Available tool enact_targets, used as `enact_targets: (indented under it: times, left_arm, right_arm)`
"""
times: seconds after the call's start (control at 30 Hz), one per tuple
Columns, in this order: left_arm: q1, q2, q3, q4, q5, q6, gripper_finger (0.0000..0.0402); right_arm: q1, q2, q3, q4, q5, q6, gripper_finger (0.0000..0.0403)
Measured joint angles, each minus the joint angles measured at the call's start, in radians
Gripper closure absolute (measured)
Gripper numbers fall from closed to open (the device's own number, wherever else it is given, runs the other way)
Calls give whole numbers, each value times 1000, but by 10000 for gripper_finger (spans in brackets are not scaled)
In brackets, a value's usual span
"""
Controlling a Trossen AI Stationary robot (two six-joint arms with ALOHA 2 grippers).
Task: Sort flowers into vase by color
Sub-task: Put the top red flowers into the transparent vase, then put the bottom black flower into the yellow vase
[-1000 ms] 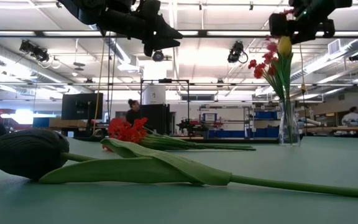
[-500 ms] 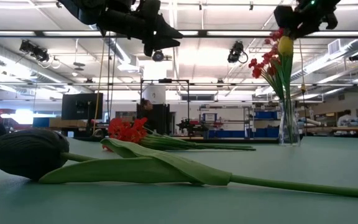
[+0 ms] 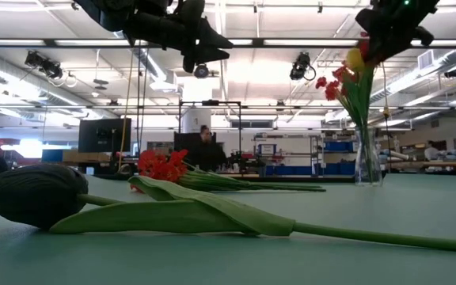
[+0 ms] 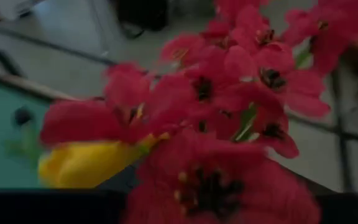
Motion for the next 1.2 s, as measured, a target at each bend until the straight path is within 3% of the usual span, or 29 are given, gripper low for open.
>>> enact_targets:
  times: [0.1, 0.37, 0.7, 0.8, 0.93, 1.07, 1.13, 1.2]
  left_arm:
    - [0, 0, 0, 2, 0, -4, 212]
    - [0, 0, 0, 2, 0, -27, 212]
    - [-1, 0, 0, 3, 0, -45, 212]
    - [-1, 0, 0, -4, 0, -59, 212]
    - [-1, 0, 0, -29, 0, -61, 212]
    - [-1, 0, 0, -43, 0, -61, 212]
    - [-1, 0, 0, -46, 0, -61, 212]
    - [-1, 0, 0, -43, 0, -63, 212]
  right_arm:
    - [-17, 16, 45, -73, -55, 47, 233]
    - [-83, 83, 214, -303, -68, 80, 223]
    - [-110, 137, 331, -371, -266, 46, 184]
    - [-110, 136, 378, -394, -227, 48, 170]
    - [-111, 136, 446, -439, -86, 42, 154]
    - [-111, 132, 485, -412, -75, 41, 145]
    - [-111, 130, 496, -369, -141, 29, 143]
    - [-111, 131, 498, -304, -275, 21, 144]
